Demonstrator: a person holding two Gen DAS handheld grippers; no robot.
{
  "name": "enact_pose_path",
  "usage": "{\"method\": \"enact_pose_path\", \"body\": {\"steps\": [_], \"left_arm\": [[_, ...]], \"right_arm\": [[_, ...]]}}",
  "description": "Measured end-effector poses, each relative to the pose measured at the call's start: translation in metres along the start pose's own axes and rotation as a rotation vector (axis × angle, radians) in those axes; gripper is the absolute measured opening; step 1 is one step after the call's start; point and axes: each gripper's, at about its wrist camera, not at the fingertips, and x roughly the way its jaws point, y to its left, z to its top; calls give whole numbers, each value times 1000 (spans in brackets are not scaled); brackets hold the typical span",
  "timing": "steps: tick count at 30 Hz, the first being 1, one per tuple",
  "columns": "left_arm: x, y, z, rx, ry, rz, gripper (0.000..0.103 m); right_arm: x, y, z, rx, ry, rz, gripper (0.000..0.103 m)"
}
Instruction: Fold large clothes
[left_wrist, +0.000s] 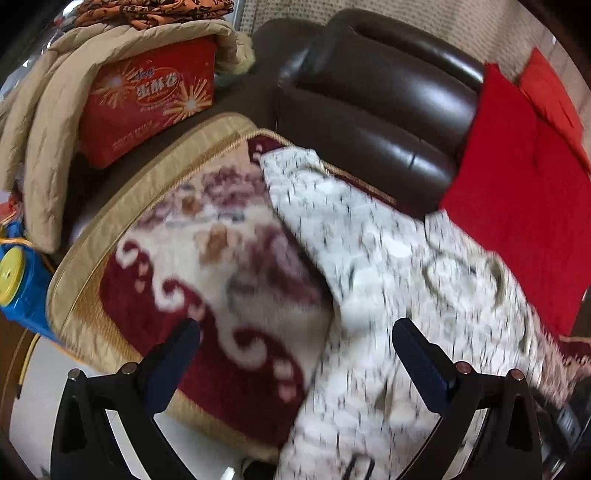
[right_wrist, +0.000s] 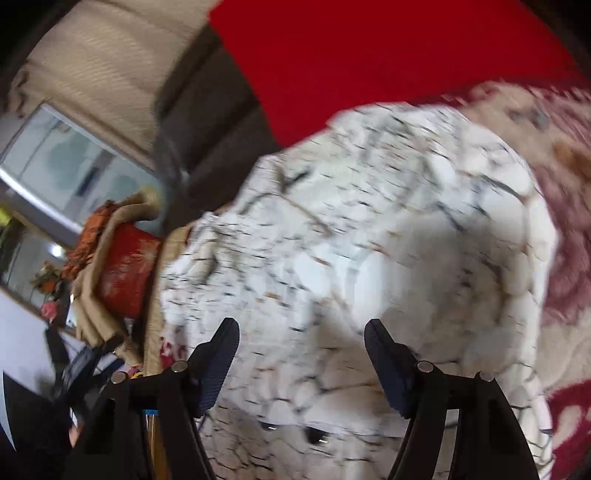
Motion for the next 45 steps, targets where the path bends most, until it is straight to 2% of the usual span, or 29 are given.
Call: {"method": "enact_pose_path", "body": {"steps": [3,6,8,12,17,19,21,22,25,26,27,28,30,33,35,39,43,45], "left_arm": [[22,7,29,-22,13,-19,103],[59,14,59,-59,71,-23,103],[89,23,79,-108,111,-30,103],[139,36,107,-191,163,-33,103],[193,47,132,-343,199,-128,103],[212,46,138,-373,214,-127,103],[226,44,141,-393,234,-142,91],[235,41,141,-398,249,-158,79],[246,29,143,-347,261,-110,71],[245,25,144,-328,247,-98,49],[243,23,145,-309,235,-93,31],[241,20,146,-303,240,-121,7],[233,16,146,-298,234,-156,9],[200,-5,150,-208,149,-205,6],[171,-26,152,-141,109,-263,6],[109,-76,147,28,58,-321,5],[44,-132,120,201,28,-405,5],[11,-168,93,302,22,-464,5]], "right_arm": [[21,16,-11,-35,73,32,74],[48,15,-26,-47,157,8,74],[55,18,-31,-94,139,-9,74],[53,26,-32,-146,115,17,75],[56,28,-36,-188,122,10,75],[56,28,-35,-186,119,20,75],[57,24,-34,-171,117,38,75],[57,23,-33,-164,117,46,75],[57,19,-31,-145,117,65,75],[57,19,-31,-144,116,68,75],[57,19,-31,-145,114,69,75],[57,19,-31,-148,113,69,75],[56,19,-32,-150,109,70,75],[54,18,-32,-141,101,73,74],[52,17,-32,-132,91,74,74],[39,14,-32,-113,42,65,74],[17,8,-28,-81,-15,57,74],[-1,3,-25,-68,-55,45,74]]}}
